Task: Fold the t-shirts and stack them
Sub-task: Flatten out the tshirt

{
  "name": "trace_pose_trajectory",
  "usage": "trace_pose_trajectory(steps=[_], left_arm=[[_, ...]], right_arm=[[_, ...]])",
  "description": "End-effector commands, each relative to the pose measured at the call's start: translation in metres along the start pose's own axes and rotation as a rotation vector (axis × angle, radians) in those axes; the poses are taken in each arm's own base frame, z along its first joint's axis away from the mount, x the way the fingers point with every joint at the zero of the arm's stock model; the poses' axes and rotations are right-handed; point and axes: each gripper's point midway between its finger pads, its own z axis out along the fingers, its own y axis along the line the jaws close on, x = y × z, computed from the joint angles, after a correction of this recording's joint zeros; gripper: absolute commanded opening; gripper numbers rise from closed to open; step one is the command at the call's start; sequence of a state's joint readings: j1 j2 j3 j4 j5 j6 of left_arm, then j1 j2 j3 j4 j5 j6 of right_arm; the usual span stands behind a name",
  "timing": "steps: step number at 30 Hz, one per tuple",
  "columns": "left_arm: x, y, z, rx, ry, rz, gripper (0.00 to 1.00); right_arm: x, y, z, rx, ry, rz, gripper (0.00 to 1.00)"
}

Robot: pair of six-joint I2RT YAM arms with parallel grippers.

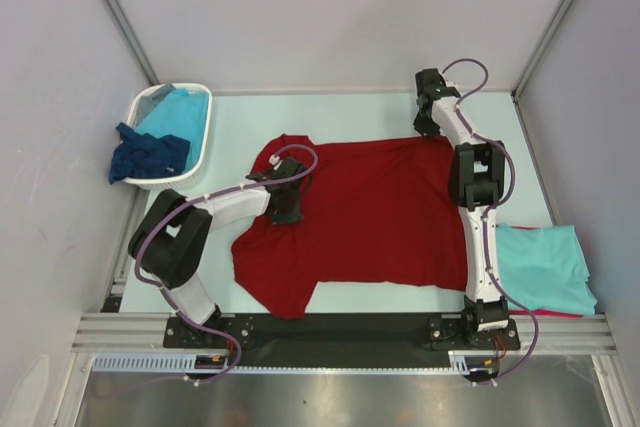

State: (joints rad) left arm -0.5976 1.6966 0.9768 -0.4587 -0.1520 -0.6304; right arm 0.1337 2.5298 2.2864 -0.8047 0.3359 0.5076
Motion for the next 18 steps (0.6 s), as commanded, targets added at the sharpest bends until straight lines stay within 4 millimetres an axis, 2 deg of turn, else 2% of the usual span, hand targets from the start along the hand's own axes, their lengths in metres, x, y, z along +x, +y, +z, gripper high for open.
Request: trace_pose_trajectory(steps=[1,2,3,4,5,6,8,13,16,18], left_arm=[[0.038,0.010,0.003,-0.031,0.123,0.015,0.00],[0.038,0.009,0.004,-0.031,0.127,0.017,0.00],[0.036,0.008,0.004,-0.028,0.122,0.016,0.00],[0.035,0.007,0.004,-0.026,0.121,0.019,0.00],[0.034,0.006,0.004,-0.024,0.119,0.019,0.00],[0.033,0.005,0.005,-0.024,0.117,0.018,0.00],[0.031,0.003,0.005,-0.019,0.113,0.022,0.00],[0.029,-0.002,0.006,-0.008,0.113,0.028,0.00],[0.029,-0.004,0.006,-0.004,0.113,0.032,0.00],[0.030,-0.006,0.007,-0.004,0.117,0.036,0.00]], right_arm=[[-0.031,-0.006,-0.023,0.012,-0.081,0.022,0.41],[-0.035,-0.007,-0.030,0.011,-0.095,0.025,0.46],[-0.030,-0.009,-0.033,0.019,-0.089,0.020,0.50],[-0.039,-0.006,-0.052,-0.003,-0.117,0.025,0.55],[-0.042,-0.004,-0.058,-0.019,-0.132,0.022,0.56],[-0.033,-0.003,-0.059,-0.024,-0.116,0.011,0.56],[-0.032,0.003,-0.073,-0.040,-0.126,0.004,0.56],[-0.009,0.001,-0.075,-0.026,-0.110,-0.024,0.55],[-0.004,0.003,-0.084,-0.040,-0.118,-0.027,0.55],[0.007,0.004,-0.086,-0.045,-0.102,-0.039,0.55]])
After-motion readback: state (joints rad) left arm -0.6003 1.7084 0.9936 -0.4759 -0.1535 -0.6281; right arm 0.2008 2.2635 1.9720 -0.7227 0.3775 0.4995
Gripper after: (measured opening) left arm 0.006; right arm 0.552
